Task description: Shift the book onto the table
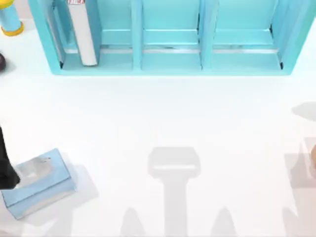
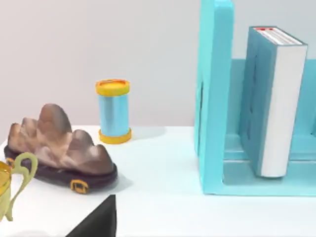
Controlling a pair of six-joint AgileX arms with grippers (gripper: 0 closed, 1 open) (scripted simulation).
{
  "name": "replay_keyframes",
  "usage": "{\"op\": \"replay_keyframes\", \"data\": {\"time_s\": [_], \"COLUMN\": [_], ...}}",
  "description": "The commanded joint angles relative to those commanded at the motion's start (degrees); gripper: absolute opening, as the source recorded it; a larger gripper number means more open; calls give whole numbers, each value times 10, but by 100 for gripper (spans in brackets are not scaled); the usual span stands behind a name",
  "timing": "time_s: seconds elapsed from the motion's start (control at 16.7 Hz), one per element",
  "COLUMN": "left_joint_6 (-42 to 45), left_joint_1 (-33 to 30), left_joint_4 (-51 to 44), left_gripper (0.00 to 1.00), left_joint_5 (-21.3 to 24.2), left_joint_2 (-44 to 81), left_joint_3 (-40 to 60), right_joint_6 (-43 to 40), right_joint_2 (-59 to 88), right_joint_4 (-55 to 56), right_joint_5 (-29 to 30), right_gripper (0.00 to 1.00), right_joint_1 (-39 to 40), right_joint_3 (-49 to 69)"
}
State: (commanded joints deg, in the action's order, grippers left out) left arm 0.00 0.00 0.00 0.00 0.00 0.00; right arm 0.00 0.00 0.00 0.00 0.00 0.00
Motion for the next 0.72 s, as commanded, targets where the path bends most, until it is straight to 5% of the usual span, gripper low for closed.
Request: {"op": "replay_keyframes", "data": {"time_s": [0.36,0.72], "left_joint_6": [4,4], "left_joint_1": [-13,-62], "left_joint_4": [48,235], "left_gripper": [100,100], "left_joint_5": [-11,-48], "left_joint_2": [60,329], "left_joint_3": [30,141], "right_joint_6": [0,0], "right_joint_2": [0,0], "right_joint_4": [0,0], "right_joint_5": [0,0], "right_gripper": [100,100], "right_joint_1": [0,0], "right_joint_3": [0,0]}}
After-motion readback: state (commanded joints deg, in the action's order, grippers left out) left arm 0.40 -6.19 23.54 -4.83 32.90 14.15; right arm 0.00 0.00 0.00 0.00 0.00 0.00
